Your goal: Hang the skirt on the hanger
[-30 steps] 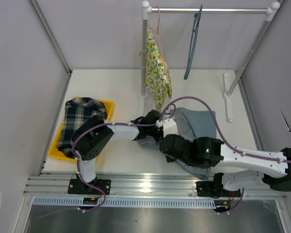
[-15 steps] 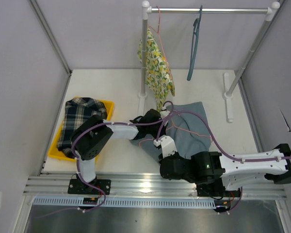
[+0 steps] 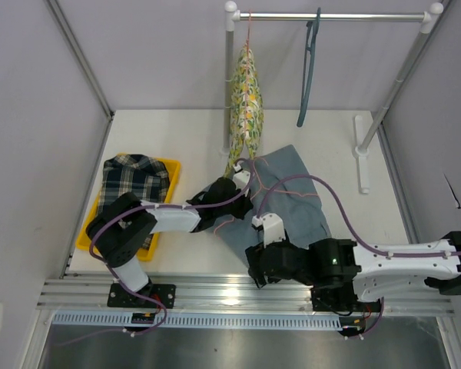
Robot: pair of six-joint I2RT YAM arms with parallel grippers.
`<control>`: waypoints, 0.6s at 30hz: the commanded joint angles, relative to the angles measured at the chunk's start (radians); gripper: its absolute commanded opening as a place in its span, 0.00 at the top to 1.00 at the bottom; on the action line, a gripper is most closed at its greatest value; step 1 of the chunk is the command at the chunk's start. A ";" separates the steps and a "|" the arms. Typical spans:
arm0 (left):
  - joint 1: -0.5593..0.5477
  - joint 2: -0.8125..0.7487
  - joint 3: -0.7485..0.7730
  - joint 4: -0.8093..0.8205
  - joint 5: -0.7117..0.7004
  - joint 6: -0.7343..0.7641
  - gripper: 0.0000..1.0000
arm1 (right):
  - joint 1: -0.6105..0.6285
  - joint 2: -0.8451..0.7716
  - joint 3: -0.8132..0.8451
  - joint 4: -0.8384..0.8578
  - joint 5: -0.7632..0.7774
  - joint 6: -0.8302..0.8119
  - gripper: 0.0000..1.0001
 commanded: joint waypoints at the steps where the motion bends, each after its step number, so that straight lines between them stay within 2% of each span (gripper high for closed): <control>1: 0.004 -0.035 -0.027 0.121 -0.005 -0.040 1.00 | -0.061 -0.028 0.038 0.040 0.087 -0.031 0.25; 4: -0.001 -0.070 -0.047 0.124 -0.008 -0.075 1.00 | -0.148 0.000 -0.005 0.121 0.057 -0.133 0.26; 5: -0.006 -0.082 -0.060 0.126 -0.004 -0.081 1.00 | -0.152 0.004 -0.020 0.229 0.037 -0.179 0.28; 10: -0.036 -0.130 -0.053 0.088 -0.005 -0.085 1.00 | -0.121 0.157 -0.072 0.441 -0.012 -0.362 0.30; 13: -0.042 -0.129 -0.038 0.068 0.001 -0.086 1.00 | -0.107 0.269 -0.074 0.503 0.032 -0.430 0.30; 18: -0.047 -0.124 -0.025 0.037 -0.014 -0.088 1.00 | -0.110 0.391 -0.060 0.543 0.112 -0.454 0.27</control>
